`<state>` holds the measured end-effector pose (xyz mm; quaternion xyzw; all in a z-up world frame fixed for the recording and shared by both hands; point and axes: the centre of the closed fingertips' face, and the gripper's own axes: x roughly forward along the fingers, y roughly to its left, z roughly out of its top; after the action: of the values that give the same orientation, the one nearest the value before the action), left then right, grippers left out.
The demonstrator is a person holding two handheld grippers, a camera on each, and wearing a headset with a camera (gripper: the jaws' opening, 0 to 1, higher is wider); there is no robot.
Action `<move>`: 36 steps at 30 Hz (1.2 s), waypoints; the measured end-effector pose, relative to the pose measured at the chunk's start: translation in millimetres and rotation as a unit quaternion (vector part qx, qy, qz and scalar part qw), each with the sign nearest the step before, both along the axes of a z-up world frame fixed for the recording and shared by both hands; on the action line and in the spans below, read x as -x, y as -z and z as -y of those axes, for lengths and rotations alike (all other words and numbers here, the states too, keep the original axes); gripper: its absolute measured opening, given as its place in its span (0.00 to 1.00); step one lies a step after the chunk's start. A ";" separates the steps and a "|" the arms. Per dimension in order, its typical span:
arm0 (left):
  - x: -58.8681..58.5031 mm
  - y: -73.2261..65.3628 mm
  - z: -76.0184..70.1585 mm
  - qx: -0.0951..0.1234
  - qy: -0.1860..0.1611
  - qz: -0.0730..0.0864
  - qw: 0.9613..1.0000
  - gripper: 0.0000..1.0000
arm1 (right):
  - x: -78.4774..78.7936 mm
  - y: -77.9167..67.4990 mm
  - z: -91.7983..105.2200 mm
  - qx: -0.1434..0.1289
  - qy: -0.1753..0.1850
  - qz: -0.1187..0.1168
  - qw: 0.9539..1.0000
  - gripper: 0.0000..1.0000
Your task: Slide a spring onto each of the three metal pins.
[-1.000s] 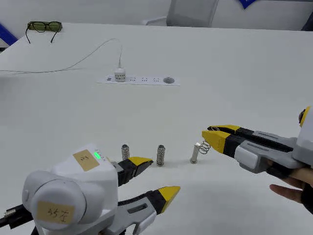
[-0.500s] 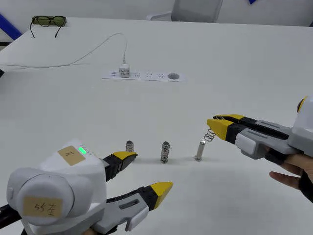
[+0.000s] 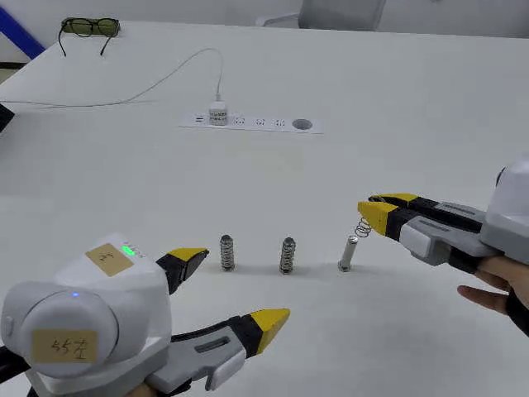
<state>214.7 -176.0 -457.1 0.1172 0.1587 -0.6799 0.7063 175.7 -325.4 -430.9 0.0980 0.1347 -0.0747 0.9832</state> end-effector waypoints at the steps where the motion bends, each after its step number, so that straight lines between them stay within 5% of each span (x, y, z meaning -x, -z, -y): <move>1: -0.4 0.2 -0.2 0.000 -0.001 -0.001 1.000 0.69 | -0.6 1.3 0.6 0.000 0.000 -0.002 1.000 0.12; 16: -8.1 7.4 -2.6 -0.008 -0.020 -0.008 1.000 0.80 | -6.3 16.7 2.5 -0.001 0.006 -0.015 1.000 0.12; 36: -10.3 9.9 -3.2 -0.010 -0.021 -0.010 1.000 0.78 | -6.5 35.7 -1.5 0.017 0.001 -0.045 0.999 0.12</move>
<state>225.0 -172.8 -467.1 0.1143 0.1753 -0.6641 0.7178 182.2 -323.8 -466.6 0.0782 0.1771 -0.0820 0.9776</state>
